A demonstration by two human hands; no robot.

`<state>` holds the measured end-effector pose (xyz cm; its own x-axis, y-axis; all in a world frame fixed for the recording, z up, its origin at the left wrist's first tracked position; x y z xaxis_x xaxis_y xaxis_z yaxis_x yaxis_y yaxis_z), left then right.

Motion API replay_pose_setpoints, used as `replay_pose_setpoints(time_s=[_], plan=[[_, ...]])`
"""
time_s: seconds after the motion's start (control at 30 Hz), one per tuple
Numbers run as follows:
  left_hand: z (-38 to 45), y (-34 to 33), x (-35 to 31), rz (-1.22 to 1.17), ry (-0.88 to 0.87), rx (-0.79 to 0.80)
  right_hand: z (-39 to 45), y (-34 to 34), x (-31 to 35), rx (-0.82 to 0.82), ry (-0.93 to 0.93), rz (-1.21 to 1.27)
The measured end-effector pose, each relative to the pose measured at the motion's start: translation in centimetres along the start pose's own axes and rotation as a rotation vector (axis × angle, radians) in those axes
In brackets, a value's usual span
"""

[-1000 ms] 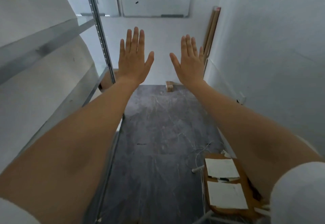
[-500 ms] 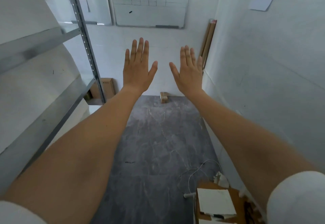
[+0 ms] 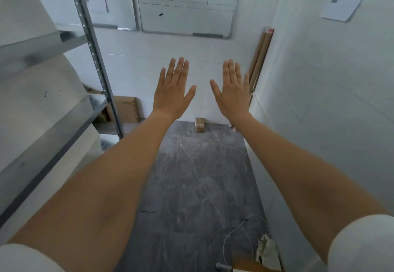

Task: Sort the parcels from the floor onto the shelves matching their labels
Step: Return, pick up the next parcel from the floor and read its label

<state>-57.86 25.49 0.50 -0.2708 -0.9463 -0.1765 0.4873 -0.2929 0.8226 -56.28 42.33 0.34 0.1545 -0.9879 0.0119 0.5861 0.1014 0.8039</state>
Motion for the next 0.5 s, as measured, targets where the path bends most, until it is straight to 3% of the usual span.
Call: replay_pose_setpoints(time_s=[0.5], plan=[[15.5, -9.6, 2.1, -0.024, -0.03, 0.028, 12.2, -10.5, -6.0, 0.015, -0.024, -0.068]])
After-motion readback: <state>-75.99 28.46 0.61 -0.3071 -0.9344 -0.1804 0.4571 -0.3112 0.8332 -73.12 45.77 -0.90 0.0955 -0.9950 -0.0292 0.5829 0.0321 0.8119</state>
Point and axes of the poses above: each hand's wrist, its own z-axis towards the middle knuckle, its own y-axis out of the back of the hand, x = y × z, the point moved 8 cm from there along z, towards the middle knuckle, and after that the axes turned 13 degrees about y, right-handed, at the moved point
